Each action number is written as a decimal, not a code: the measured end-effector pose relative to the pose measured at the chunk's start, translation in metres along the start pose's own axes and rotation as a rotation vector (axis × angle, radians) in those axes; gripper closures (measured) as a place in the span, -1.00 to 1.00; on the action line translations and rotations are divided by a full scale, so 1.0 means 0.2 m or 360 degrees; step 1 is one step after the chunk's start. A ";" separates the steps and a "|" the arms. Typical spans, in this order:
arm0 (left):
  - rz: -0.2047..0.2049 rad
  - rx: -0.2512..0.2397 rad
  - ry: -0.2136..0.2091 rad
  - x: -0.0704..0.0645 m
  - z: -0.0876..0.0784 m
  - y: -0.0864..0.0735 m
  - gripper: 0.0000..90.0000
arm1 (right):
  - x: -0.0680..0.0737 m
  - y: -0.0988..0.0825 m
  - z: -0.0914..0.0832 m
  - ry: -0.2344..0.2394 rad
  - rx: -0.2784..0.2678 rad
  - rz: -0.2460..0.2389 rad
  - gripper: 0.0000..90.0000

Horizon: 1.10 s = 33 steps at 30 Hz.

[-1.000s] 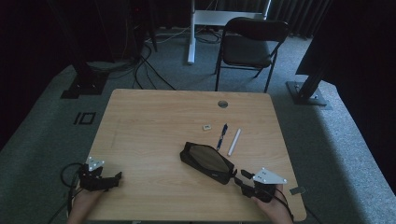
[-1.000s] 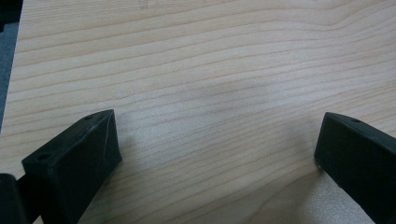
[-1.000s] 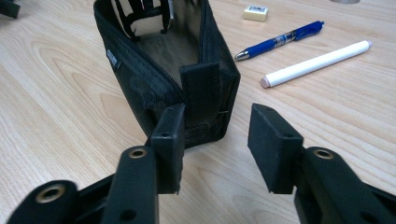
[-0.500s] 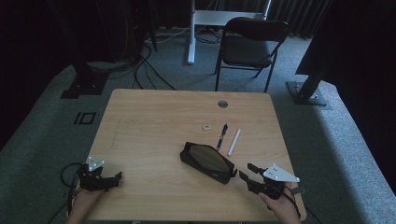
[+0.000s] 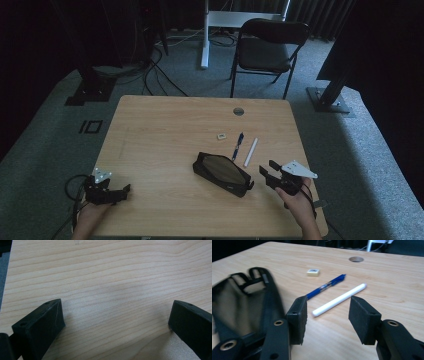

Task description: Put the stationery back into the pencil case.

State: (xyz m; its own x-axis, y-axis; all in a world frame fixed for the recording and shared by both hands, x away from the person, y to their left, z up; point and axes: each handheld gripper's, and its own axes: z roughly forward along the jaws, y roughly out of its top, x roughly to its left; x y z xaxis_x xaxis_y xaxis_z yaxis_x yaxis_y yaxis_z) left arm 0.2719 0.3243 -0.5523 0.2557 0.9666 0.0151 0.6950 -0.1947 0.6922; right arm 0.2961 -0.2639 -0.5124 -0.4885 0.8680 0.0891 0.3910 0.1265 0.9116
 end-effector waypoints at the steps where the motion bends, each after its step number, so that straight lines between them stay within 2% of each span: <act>1: -0.0001 0.0000 0.0000 0.00 0.00 0.00 -1.00 | -0.01 0.00 0.02 -0.0011 0.0002 0.0011 0.08; 10: -0.0002 -0.0001 0.0000 0.00 0.00 0.00 -1.00 | -0.05 0.02 0.15 -0.0065 0.0071 0.0071 0.06; 12: -0.0001 0.0000 -0.0001 0.00 0.00 0.00 -1.00 | -0.06 0.02 0.21 -0.0078 0.0098 0.0101 0.05; 16: -0.0002 0.0000 -0.0001 0.00 0.00 0.00 -1.00 | -0.07 0.03 0.27 -0.0096 0.0120 0.0125 0.05; 24: -0.0001 0.0000 -0.0001 0.00 0.00 0.00 -1.00 | -0.06 0.06 0.38 -0.0106 0.0181 0.0140 0.05; 33: -0.0002 0.0000 -0.0001 0.00 0.00 0.00 -1.00 | -0.07 0.08 0.50 -0.0178 0.0262 0.0168 0.05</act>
State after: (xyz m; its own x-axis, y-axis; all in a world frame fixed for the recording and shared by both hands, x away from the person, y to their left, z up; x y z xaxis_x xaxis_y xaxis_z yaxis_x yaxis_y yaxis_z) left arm 0.2719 0.3242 -0.5522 0.2551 0.9668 0.0138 0.6952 -0.1933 0.6924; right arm 0.3866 -0.2262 -0.5387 -0.3524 0.9272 0.1271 0.5618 0.1009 0.8211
